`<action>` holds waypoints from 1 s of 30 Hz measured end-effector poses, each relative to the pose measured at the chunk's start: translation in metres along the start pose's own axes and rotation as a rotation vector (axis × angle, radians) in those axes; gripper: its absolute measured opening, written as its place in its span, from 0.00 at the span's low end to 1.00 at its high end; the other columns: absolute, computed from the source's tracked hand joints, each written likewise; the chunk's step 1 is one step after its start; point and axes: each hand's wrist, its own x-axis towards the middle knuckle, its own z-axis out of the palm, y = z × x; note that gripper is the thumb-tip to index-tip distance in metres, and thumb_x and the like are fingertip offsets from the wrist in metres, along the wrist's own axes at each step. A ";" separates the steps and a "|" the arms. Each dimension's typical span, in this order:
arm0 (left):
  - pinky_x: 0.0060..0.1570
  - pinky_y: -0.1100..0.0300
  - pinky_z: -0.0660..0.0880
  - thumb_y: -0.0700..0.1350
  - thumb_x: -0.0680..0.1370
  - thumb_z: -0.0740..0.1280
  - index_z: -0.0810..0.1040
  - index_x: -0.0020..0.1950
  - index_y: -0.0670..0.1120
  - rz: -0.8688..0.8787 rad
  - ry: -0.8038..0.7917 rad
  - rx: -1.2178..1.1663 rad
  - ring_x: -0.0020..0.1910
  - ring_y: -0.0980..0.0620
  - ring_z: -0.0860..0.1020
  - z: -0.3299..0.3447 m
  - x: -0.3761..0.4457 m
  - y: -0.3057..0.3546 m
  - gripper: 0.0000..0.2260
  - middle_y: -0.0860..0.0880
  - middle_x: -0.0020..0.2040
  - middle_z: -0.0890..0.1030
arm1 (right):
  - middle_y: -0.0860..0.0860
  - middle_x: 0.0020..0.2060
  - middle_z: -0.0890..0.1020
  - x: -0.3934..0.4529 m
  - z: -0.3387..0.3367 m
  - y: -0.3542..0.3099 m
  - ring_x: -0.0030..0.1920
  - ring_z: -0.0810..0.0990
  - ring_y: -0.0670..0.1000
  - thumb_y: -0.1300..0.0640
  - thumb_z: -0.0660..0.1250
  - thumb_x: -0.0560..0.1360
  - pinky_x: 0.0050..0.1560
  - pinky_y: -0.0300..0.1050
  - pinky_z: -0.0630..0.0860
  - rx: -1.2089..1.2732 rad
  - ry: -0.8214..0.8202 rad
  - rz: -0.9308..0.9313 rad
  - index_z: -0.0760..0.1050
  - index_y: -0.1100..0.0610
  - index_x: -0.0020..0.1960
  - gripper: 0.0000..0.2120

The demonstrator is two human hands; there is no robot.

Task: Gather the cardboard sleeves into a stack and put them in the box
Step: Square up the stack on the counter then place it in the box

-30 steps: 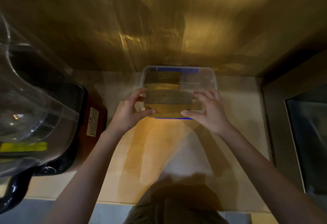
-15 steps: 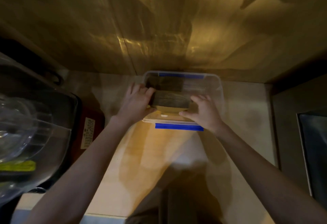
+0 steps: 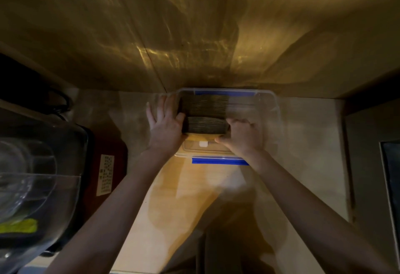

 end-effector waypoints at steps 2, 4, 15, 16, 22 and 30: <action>0.66 0.37 0.31 0.47 0.71 0.68 0.70 0.63 0.45 -0.029 -0.002 0.005 0.75 0.38 0.42 0.003 0.000 0.000 0.21 0.39 0.77 0.48 | 0.56 0.53 0.80 0.001 0.003 -0.002 0.58 0.74 0.57 0.46 0.68 0.70 0.59 0.53 0.66 0.026 -0.004 0.005 0.72 0.55 0.58 0.20; 0.68 0.37 0.34 0.47 0.72 0.67 0.69 0.65 0.45 -0.045 -0.006 -0.009 0.75 0.38 0.43 0.004 0.000 0.000 0.22 0.39 0.77 0.49 | 0.56 0.51 0.81 0.003 0.005 -0.004 0.56 0.75 0.57 0.48 0.68 0.70 0.58 0.53 0.67 0.070 -0.001 0.019 0.73 0.56 0.55 0.17; 0.71 0.42 0.41 0.47 0.75 0.64 0.61 0.71 0.49 -0.099 0.027 -0.026 0.75 0.40 0.46 0.011 -0.007 0.002 0.26 0.41 0.77 0.50 | 0.56 0.50 0.80 0.002 0.008 -0.009 0.55 0.74 0.56 0.54 0.68 0.71 0.55 0.52 0.70 0.182 -0.074 0.101 0.73 0.57 0.54 0.14; 0.71 0.42 0.41 0.47 0.75 0.64 0.61 0.71 0.49 -0.110 0.028 -0.024 0.75 0.40 0.46 0.012 -0.007 0.002 0.26 0.42 0.77 0.50 | 0.56 0.51 0.79 0.003 0.008 -0.007 0.56 0.74 0.56 0.55 0.68 0.70 0.56 0.52 0.71 0.207 -0.105 0.095 0.72 0.57 0.56 0.15; 0.72 0.43 0.42 0.47 0.72 0.68 0.55 0.73 0.49 -0.178 -0.006 -0.086 0.75 0.40 0.45 0.014 -0.008 0.003 0.33 0.41 0.77 0.49 | 0.48 0.47 0.77 -0.001 -0.005 -0.007 0.49 0.76 0.48 0.60 0.58 0.77 0.39 0.36 0.69 0.863 -0.112 0.218 0.69 0.56 0.62 0.13; 0.72 0.46 0.45 0.47 0.72 0.68 0.53 0.74 0.47 -0.194 -0.036 -0.174 0.76 0.44 0.44 0.015 -0.008 0.007 0.35 0.43 0.77 0.50 | 0.49 0.47 0.79 0.002 -0.008 -0.025 0.47 0.76 0.45 0.47 0.48 0.80 0.45 0.39 0.71 1.652 -0.183 0.509 0.74 0.52 0.55 0.17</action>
